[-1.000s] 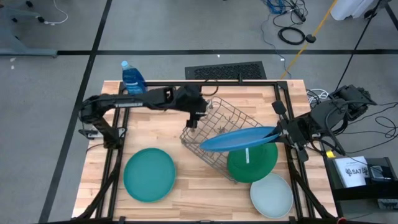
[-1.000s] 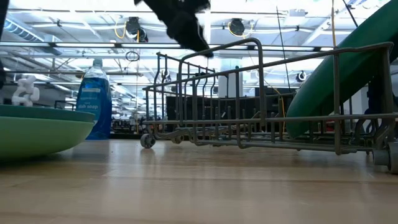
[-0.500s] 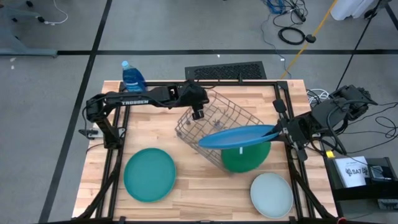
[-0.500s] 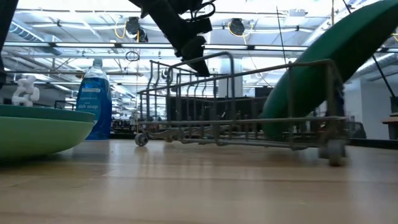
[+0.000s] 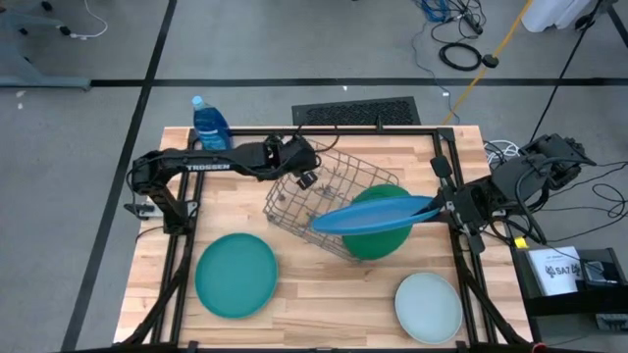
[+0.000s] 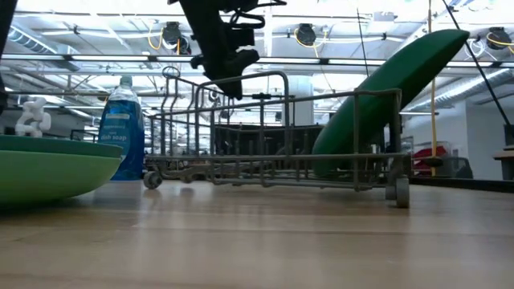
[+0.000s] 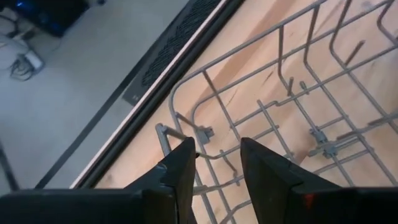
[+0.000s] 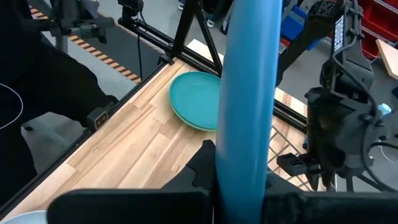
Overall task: Sort dishes
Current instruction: Adjust the plates in the dish rack
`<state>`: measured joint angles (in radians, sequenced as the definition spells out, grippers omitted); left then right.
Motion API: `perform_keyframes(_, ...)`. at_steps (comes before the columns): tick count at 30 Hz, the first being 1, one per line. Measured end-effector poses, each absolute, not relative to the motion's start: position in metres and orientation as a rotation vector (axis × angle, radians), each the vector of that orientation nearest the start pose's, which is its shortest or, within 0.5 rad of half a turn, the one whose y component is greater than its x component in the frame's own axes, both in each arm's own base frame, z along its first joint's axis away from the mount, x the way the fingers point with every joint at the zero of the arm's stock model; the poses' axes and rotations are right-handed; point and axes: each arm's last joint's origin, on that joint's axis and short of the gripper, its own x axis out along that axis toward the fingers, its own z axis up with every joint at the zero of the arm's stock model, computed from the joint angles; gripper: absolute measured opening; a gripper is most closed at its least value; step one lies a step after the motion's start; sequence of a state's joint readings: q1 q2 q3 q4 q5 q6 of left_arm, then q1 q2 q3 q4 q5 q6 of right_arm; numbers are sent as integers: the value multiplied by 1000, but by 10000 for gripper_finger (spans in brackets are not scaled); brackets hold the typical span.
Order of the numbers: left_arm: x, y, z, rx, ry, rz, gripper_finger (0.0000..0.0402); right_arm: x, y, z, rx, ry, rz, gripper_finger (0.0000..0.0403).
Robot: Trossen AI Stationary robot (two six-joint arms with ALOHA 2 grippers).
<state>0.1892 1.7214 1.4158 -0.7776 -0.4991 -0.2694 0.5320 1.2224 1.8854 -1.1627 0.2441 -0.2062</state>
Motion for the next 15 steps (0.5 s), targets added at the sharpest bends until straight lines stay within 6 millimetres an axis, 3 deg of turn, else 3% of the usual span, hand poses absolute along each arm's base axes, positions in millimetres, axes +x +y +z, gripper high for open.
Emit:
perform_keyframes(3,347,66,264,-50,1012,734,125,150,80,504,-393,435,331,13)
perform_keyframes(7,356,38,256,62,1047,515,124,150,80,504,-413,431,335,13)
perform_keyframes(10,361,27,279,205,921,453,124,150,80,504,-430,428,319,13)
perform_keyframes(15,378,6,289,364,776,298,124,151,79,506,-438,406,291,13)
